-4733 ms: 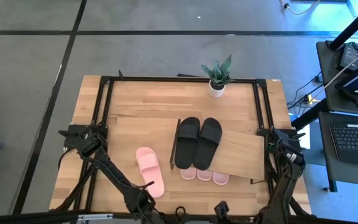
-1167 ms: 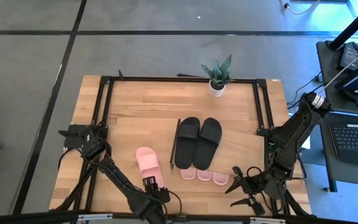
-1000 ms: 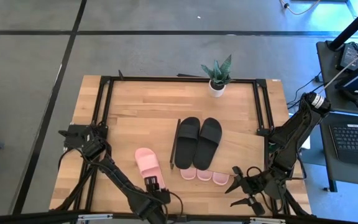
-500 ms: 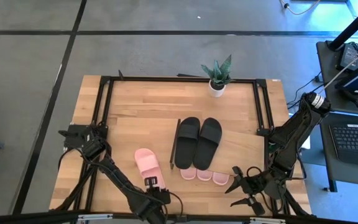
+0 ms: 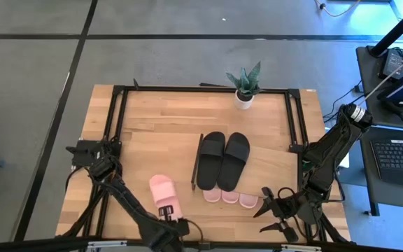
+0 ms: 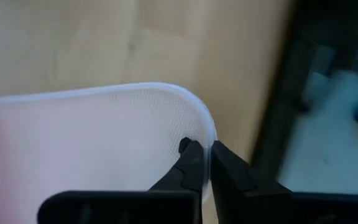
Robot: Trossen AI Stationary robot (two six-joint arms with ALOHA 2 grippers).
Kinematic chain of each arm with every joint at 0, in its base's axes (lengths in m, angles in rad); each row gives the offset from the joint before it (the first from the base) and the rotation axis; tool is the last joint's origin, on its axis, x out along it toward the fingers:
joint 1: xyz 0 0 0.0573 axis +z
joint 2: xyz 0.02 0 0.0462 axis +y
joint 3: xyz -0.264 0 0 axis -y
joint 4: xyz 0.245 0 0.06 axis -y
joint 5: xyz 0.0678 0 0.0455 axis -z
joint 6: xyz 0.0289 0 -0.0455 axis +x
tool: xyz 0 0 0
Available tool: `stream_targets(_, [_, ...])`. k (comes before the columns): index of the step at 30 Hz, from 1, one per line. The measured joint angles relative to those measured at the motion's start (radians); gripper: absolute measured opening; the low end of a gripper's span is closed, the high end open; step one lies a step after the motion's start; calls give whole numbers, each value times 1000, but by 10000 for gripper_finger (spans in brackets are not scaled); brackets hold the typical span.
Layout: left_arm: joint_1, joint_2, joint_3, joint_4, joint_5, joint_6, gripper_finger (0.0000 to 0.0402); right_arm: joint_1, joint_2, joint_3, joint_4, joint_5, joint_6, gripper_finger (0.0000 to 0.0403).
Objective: Pick and place slides into the shelf
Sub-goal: Put the pink slipper under the shelf
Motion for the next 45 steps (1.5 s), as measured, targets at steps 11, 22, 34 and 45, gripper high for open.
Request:
stream_targets(11, [-57, -10, 414, -319, 103, -24, 2, 0, 0, 0, 1, 0, 0, 218])
stream_targets(22, [-66, -95, 489, -422, 7, 7, 1, -23, 0, 0, 3, 2, 1, 218])
stream_targets(34, [-82, -119, 518, -208, 16, 239, 0, -63, 0, 0, 5, 2, 371, 218])
stream_targets(45, [-80, -122, 518, 153, -29, 622, 0, -73, 0, 0, 168, -2, 443, 218])
